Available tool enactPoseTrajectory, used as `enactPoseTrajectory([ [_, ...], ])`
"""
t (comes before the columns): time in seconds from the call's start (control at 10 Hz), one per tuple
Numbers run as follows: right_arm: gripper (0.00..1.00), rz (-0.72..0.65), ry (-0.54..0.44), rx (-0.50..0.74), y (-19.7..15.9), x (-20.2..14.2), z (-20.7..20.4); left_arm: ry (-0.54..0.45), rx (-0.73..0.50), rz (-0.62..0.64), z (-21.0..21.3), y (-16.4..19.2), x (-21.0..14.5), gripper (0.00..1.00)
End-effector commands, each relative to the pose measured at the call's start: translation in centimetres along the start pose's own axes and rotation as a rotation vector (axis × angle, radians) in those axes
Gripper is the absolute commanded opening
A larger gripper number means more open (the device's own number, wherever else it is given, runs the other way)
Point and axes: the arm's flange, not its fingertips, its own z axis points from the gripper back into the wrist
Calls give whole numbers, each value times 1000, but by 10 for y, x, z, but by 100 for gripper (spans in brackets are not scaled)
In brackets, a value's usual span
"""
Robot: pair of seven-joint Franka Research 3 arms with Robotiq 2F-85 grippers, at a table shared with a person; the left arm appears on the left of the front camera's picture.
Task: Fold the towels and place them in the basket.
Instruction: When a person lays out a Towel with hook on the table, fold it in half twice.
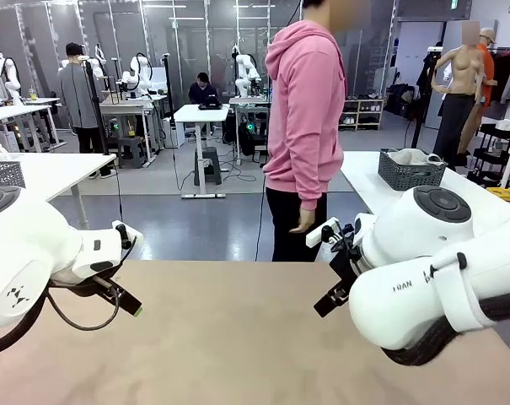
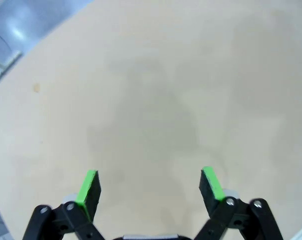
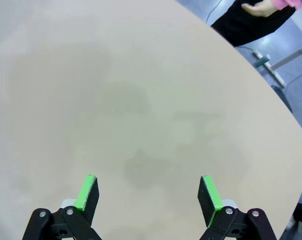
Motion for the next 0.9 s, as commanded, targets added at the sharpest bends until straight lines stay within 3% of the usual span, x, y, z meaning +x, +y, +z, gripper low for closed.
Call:
enactPoseTrajectory([
  [0.0,100,-90,-68,95,-20,40,51,-73,-31,-11,54,12,24,100],
  [0.4,100,26,-81,-5,-50,76,170,-84,35,-32,178,39,50,100],
  [0.6,100,42,-22,9,-81,55,240,-109,8,-36,251,49,34,100],
  [0.8,100,-3,-25,-2,-109,16,301,-85,-8,-18,312,52,4,100],
])
